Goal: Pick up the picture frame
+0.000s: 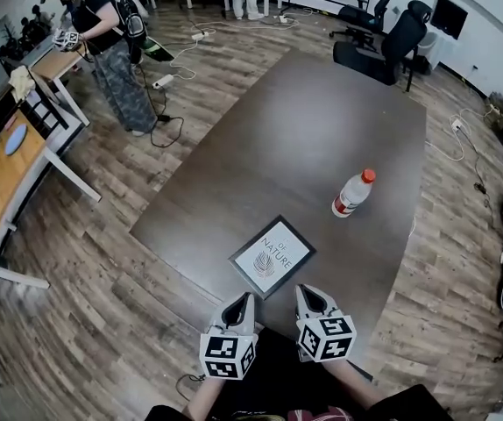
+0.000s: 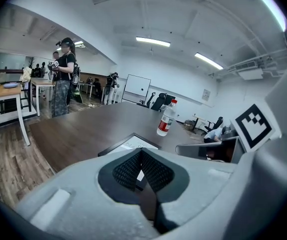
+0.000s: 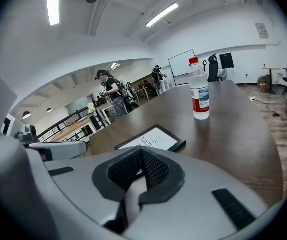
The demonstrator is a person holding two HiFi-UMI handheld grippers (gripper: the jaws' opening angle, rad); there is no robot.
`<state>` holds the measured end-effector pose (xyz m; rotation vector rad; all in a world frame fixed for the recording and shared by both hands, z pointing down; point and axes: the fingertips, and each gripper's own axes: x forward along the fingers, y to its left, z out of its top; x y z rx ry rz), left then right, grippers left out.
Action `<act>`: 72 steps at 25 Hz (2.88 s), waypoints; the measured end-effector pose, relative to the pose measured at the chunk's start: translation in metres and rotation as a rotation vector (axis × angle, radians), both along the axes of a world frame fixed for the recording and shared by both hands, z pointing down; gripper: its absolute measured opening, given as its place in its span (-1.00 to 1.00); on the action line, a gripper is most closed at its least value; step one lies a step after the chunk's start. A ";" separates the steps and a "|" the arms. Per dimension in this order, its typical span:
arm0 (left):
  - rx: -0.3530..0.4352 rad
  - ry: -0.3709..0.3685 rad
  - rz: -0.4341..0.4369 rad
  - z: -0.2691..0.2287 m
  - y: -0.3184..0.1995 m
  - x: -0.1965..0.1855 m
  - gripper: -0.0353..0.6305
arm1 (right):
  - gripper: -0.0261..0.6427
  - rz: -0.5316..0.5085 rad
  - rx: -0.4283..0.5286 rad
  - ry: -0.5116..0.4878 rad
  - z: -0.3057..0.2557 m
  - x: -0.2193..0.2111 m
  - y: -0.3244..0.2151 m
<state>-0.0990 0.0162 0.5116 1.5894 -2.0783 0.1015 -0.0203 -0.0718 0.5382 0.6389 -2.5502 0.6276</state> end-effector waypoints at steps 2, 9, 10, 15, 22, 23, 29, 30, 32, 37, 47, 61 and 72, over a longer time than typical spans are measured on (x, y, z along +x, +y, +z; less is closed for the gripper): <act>0.010 0.010 0.002 0.002 -0.011 -0.001 -0.87 | -0.90 -0.002 0.006 0.009 0.002 -0.002 -0.008; -0.045 0.043 0.045 0.018 -0.036 -0.014 -0.87 | -0.90 0.093 -0.043 0.063 0.018 -0.002 -0.019; -0.052 0.041 0.062 0.019 -0.041 -0.019 -0.87 | -0.90 0.113 -0.043 0.058 0.017 -0.005 -0.022; -0.114 0.030 0.182 0.027 -0.061 -0.042 -0.87 | -0.90 0.257 -0.058 0.069 0.017 -0.008 -0.038; -0.139 0.012 0.355 0.032 -0.086 -0.073 -0.87 | -0.90 0.409 -0.065 0.090 0.018 -0.023 -0.047; -0.145 0.009 0.377 0.032 -0.089 -0.076 -0.87 | -0.90 0.428 -0.069 0.091 0.018 -0.026 -0.048; -0.202 0.072 0.509 0.046 -0.103 -0.088 -0.87 | -0.90 0.571 -0.050 0.140 0.024 -0.035 -0.054; -0.228 0.062 0.524 0.052 -0.103 -0.091 -0.87 | -0.90 0.600 -0.050 0.156 0.027 -0.035 -0.054; -0.276 0.049 0.550 0.061 -0.104 -0.096 -0.87 | -0.86 0.641 -0.070 0.171 0.033 -0.037 -0.053; -0.295 0.035 0.634 0.060 -0.112 -0.093 -0.87 | -0.78 0.707 -0.130 0.174 0.041 -0.038 -0.048; -0.375 0.047 0.690 0.079 -0.115 -0.084 -0.43 | -0.51 0.787 -0.219 0.150 0.060 -0.028 -0.045; -0.504 -0.002 0.599 0.104 -0.132 -0.093 -0.41 | -0.55 0.756 -0.282 0.206 0.081 -0.029 -0.071; -0.613 -0.053 0.604 0.119 -0.135 -0.093 -0.58 | -0.55 0.746 -0.378 0.239 0.101 -0.028 -0.081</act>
